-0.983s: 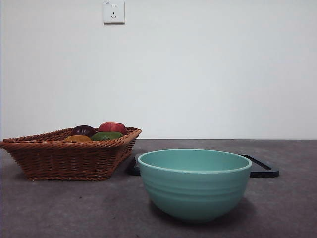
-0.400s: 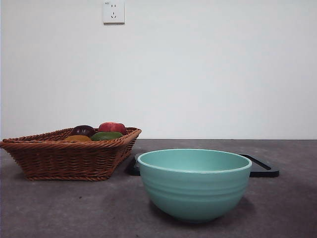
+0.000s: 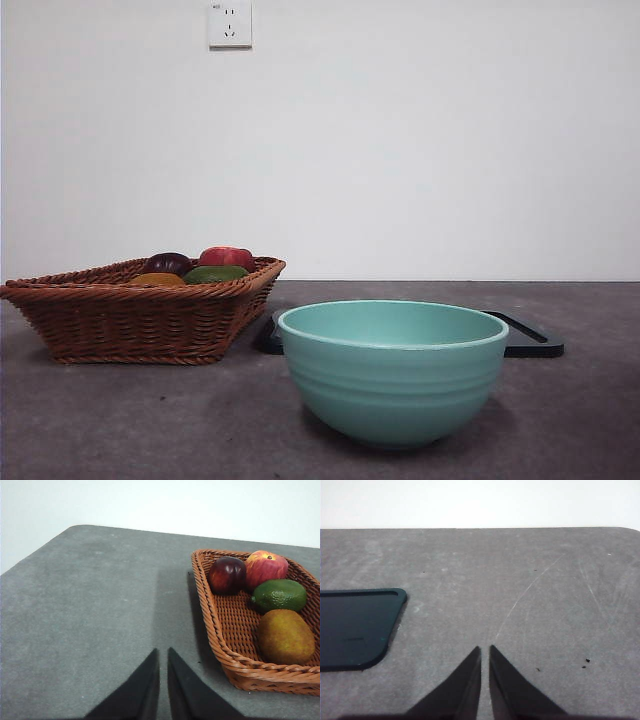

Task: Pick up the wifruite, put it on the bowl, pick up the plate, put it on desk

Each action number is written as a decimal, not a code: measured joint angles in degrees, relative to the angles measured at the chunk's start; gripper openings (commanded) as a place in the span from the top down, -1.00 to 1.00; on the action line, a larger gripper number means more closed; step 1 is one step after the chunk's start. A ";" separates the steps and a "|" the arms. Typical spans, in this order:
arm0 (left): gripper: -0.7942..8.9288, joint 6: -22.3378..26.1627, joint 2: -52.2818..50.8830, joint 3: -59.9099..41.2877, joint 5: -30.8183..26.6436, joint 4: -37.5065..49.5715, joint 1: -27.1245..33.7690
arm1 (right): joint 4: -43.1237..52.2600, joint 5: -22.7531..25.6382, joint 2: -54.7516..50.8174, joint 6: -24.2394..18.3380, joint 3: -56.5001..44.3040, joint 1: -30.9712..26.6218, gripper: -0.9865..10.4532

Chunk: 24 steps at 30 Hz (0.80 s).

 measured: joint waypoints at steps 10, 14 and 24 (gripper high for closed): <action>0.79 0.00 0.00 0.00 0.00 0.00 0.00 | 0.13 0.00 0.00 -1.07 -0.02 0.17 0.79; 0.79 0.00 0.00 0.00 0.00 0.00 0.00 | 0.52 0.07 0.00 -1.09 -0.15 0.17 0.79; 0.79 0.00 0.00 0.00 0.02 0.00 0.00 | 0.55 0.07 0.00 -1.09 -0.15 0.17 0.79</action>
